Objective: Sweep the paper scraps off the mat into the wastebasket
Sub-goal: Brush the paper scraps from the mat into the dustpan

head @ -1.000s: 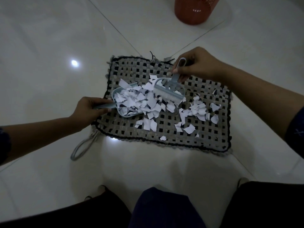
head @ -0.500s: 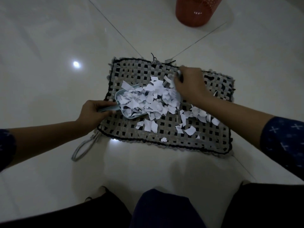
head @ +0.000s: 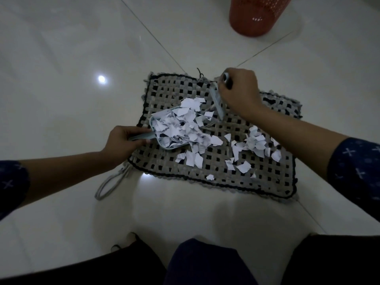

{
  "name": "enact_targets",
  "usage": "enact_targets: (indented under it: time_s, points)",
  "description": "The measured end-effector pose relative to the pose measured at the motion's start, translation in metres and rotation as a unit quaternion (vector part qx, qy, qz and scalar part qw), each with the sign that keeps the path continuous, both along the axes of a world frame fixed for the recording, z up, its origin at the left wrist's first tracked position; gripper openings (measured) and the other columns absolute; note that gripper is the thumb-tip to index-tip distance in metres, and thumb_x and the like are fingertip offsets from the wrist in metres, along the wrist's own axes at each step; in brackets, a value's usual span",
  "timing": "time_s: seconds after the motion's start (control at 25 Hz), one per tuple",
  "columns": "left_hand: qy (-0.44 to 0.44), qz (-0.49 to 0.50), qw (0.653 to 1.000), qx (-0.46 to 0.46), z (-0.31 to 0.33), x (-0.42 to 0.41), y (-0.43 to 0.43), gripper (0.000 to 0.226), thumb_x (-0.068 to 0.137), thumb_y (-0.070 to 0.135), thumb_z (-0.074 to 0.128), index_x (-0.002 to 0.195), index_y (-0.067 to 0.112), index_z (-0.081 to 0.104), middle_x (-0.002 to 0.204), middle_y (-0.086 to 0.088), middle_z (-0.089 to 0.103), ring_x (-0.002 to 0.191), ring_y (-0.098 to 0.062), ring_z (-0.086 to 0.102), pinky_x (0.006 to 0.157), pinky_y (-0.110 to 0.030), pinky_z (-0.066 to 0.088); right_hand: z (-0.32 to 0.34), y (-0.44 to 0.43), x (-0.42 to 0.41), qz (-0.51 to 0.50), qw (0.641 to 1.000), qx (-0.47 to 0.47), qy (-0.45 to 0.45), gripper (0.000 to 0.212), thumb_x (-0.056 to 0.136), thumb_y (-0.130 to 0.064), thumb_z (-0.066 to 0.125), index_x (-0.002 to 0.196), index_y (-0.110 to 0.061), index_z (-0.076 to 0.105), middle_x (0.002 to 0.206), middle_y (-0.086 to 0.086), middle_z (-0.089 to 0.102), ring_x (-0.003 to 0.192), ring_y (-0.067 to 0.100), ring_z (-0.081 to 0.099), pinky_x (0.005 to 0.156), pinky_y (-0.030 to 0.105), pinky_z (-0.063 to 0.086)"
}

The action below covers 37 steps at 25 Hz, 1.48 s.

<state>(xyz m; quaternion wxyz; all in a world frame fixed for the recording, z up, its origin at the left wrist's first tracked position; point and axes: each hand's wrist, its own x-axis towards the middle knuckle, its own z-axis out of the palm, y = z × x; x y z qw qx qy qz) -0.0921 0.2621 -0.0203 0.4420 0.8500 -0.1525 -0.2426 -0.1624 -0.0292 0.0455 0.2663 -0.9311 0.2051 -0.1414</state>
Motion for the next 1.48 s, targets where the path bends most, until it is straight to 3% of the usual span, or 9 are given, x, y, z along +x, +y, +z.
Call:
enact_targets:
  time_s: [0.16, 0.32, 0.48, 0.6, 0.76, 0.88, 1.16, 1.32, 1.48]
  points:
    - [0.01, -0.002, 1.0, 0.006, 0.001, 0.001, 0.001, 0.041, 0.071, 0.005, 0.076, 0.111, 0.008, 0.067, 0.106, -0.005, 0.069, 0.096, -0.015, 0.065, 0.089, -0.028, 0.053, -0.018, 0.014, -0.005, 0.036, 0.999, -0.01, 0.038, 0.027, 0.094, -0.014, 0.049, 0.079, 0.004, 0.062, 0.071, 0.02, 0.063, 0.062, 0.024, 0.05, 0.061, 0.032, 0.041]
    - [0.119, 0.046, 0.99, -0.061, 0.006, -0.002, -0.006, 0.04, 0.073, -0.005, 0.071, 0.111, 0.004, 0.065, 0.092, -0.003, 0.068, 0.069, -0.006, 0.069, 0.061, -0.014, 0.054, -0.023, 0.037, -0.002, 0.07, 0.997, 0.003, 0.029, 0.027, 0.093, -0.014, 0.051, 0.077, 0.004, 0.062, 0.069, 0.02, 0.062, 0.06, 0.025, 0.051, 0.058, 0.027, 0.034]
    - [0.222, 0.123, 0.959, -0.125, 0.005, -0.002, -0.008, 0.021, 0.077, -0.003, 0.067, 0.097, 0.004, 0.068, 0.089, -0.009, 0.071, 0.069, -0.014, 0.072, 0.064, -0.021, 0.058, -0.028, 0.046, 0.001, 0.079, 0.996, 0.047, 0.005, 0.025, 0.09, -0.014, 0.054, 0.076, 0.005, 0.063, 0.069, 0.022, 0.064, 0.064, 0.03, 0.058, 0.063, 0.036, 0.049]
    - [0.26, 0.158, 0.938, -0.168, 0.004, -0.003, -0.011, 0.014, 0.081, -0.005, 0.062, 0.091, 0.003, 0.068, 0.074, -0.004, 0.075, 0.068, -0.016, 0.072, 0.063, -0.02, 0.057, -0.028, 0.047, 0.0, 0.08, 0.995, 0.055, 0.006, 0.026, 0.091, -0.015, 0.054, 0.079, 0.005, 0.064, 0.072, 0.021, 0.065, 0.067, 0.032, 0.06, 0.066, 0.037, 0.05]
    - [0.278, 0.161, 0.926, -0.196, 0.007, 0.001, -0.013, 0.012, 0.083, -0.005, 0.059, 0.093, -0.004, 0.066, 0.077, -0.003, 0.075, 0.072, -0.018, 0.072, 0.064, -0.018, 0.056, -0.026, 0.043, 0.0, 0.06, 0.995, 0.084, 0.003, 0.023, 0.09, -0.014, 0.056, 0.082, 0.005, 0.066, 0.073, 0.021, 0.067, 0.069, 0.032, 0.063, 0.065, 0.035, 0.051]
    - [0.268, 0.13, 0.934, -0.197, 0.012, 0.007, -0.01, 0.016, 0.083, -0.003, 0.059, 0.098, -0.004, 0.066, 0.084, -0.005, 0.075, 0.079, -0.019, 0.072, 0.067, -0.019, 0.056, -0.018, 0.034, 0.004, 0.042, 0.994, 0.095, -0.02, 0.024, 0.089, -0.015, 0.057, 0.082, 0.006, 0.066, 0.078, 0.025, 0.068, 0.075, 0.035, 0.064, 0.072, 0.045, 0.055]
    - [0.242, 0.087, 0.94, -0.224, 0.032, 0.022, -0.017, 0.024, 0.082, 0.0, 0.059, 0.104, -0.006, 0.064, 0.097, -0.015, 0.073, 0.088, -0.025, 0.071, 0.075, -0.025, 0.057, 0.02, 0.006, 0.016, 0.028, 0.984, 0.167, -0.064, 0.013, 0.082, -0.011, 0.062, 0.076, -0.001, 0.069, 0.071, 0.021, 0.07, 0.069, 0.033, 0.069, 0.066, 0.052, 0.058]
    - [0.24, 0.089, 0.936, -0.243, 0.043, 0.028, -0.028, 0.018, 0.083, -0.001, 0.057, 0.096, -0.002, 0.07, 0.091, -0.014, 0.074, 0.083, -0.025, 0.072, 0.075, -0.026, 0.058, 0.036, -0.004, 0.016, 0.036, 0.978, 0.188, -0.078, 0.011, 0.082, -0.009, 0.062, 0.077, -0.001, 0.069, 0.072, 0.019, 0.071, 0.065, 0.025, 0.072, 0.066, 0.048, 0.06]
    - [0.227, 0.082, 0.936, -0.255, 0.053, 0.031, -0.041, 0.02, 0.084, -0.001, 0.056, 0.085, 0.005, 0.074, 0.087, -0.01, 0.075, 0.08, -0.023, 0.072, 0.073, -0.024, 0.057, 0.046, -0.012, 0.016, 0.037, 0.979, 0.17, -0.103, 0.01, 0.079, -0.013, 0.063, 0.073, -0.009, 0.07, 0.069, 0.015, 0.071, 0.067, 0.03, 0.07, 0.066, 0.052, 0.058]
